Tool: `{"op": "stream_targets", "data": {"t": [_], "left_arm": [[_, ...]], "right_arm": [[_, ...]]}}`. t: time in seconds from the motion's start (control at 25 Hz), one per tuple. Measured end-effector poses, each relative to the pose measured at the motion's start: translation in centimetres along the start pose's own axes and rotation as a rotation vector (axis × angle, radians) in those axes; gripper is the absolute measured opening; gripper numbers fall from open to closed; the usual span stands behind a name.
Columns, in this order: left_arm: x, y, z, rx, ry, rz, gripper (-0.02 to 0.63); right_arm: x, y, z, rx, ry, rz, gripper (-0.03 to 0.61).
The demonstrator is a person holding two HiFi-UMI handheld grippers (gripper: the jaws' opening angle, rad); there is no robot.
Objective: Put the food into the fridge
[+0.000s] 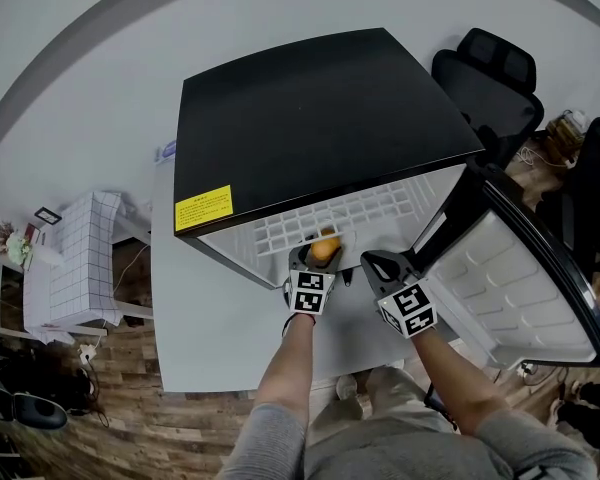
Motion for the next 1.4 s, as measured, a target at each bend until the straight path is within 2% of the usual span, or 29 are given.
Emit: {"op": "stream_targets", "data": {"t": [0.16, 0.36, 0.52, 0.8, 1.4], "left_arm": [[-0.9, 0.0, 0.3, -0.009, 0.009, -0.013, 0.316], [-1.2, 0.1, 0.6, -0.032, 0.086, -0.010, 0.316], [-1.0, 0.0, 0.9, -0.050, 0.107, -0.003, 0.318], [-0.6, 0.3, 0.2, 0.006, 0.072, 0.004, 0.344], [2.8, -0.7, -1.2, -0.040, -0.017, 0.005, 0.353]], "right_arm": [[0.2, 0.0, 0.3, -0.004, 0.006, -0.001, 0.012], [0.4, 0.0, 0.3, 0.000, 0.001, -0.002, 0.012], [0.3, 0.2, 0.1, 0.002, 0.000, -0.008, 0.014], [0.0, 0.5, -0.5, 0.010, -0.007, -0.012, 0.013], [0.9, 1.2, -0.8, 0.018, -0.022, 0.001, 0.012]]}}
Point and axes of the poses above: the fingertips, and each gripper's own axes: x backward along the fingers, y to its left, z out of its underside, the point moved 10 cm from there along x, backward along the fingers, and after that the axes turned 9 degrees about -z, right-handed, at the moved point
